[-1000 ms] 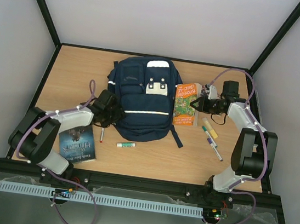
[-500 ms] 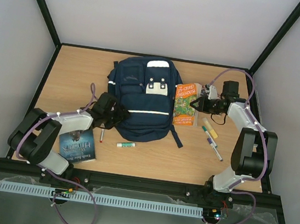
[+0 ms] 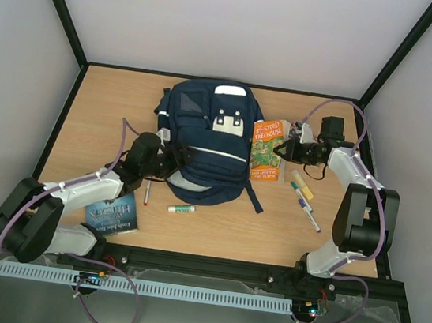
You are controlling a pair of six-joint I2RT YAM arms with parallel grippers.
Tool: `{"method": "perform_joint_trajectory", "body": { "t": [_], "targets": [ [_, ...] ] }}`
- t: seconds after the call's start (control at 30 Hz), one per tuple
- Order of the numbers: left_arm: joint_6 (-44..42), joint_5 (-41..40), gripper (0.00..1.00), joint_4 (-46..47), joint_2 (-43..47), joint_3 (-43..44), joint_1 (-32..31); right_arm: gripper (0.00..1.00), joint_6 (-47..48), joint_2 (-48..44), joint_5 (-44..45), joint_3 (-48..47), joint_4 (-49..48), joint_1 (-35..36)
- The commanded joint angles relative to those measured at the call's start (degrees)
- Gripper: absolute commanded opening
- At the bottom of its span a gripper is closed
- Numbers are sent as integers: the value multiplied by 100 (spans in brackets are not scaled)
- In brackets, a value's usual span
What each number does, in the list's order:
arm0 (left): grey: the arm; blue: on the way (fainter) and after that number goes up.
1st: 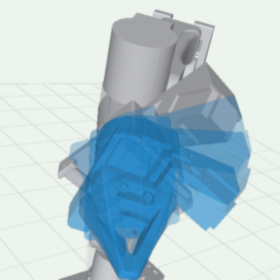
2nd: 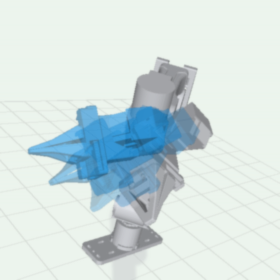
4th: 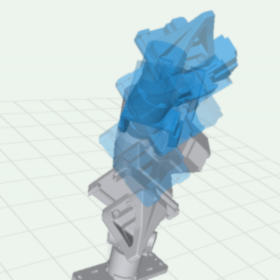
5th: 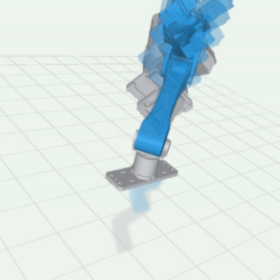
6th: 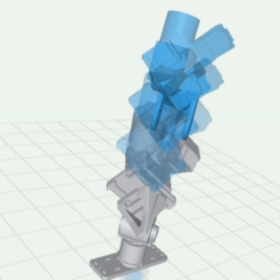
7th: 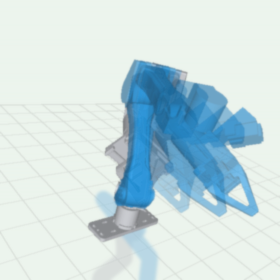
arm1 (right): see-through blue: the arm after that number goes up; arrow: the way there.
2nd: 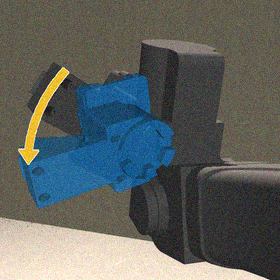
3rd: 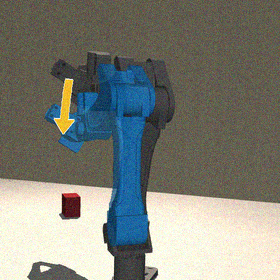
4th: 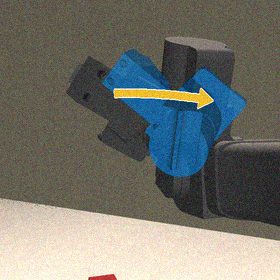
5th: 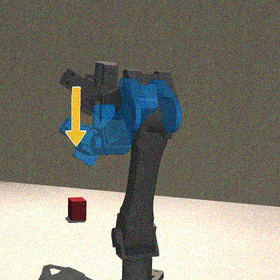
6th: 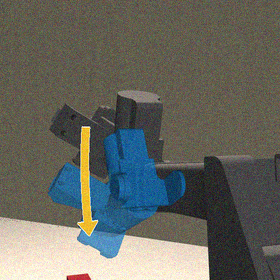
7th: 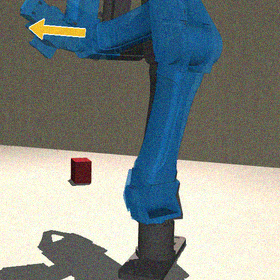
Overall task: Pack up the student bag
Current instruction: Place the book in the student bag.
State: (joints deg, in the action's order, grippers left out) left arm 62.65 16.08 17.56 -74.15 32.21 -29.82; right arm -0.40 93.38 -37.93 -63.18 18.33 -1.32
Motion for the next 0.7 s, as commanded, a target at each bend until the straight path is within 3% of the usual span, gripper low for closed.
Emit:
{"method": "perform_joint_trajectory", "body": {
  "t": [0.0,0.27,0.67],
  "targets": [
    [64,346,82,739,80,278,-185,1,-33,72,-522,1,72,53],
    [476,-91,83,24,-654,492,-481,1,-65,44,-570,3,75,44],
    [1009,-50,79,1936,-944,494,-753,1,-55,-56,-555,-89,124,6]
  ]
}}
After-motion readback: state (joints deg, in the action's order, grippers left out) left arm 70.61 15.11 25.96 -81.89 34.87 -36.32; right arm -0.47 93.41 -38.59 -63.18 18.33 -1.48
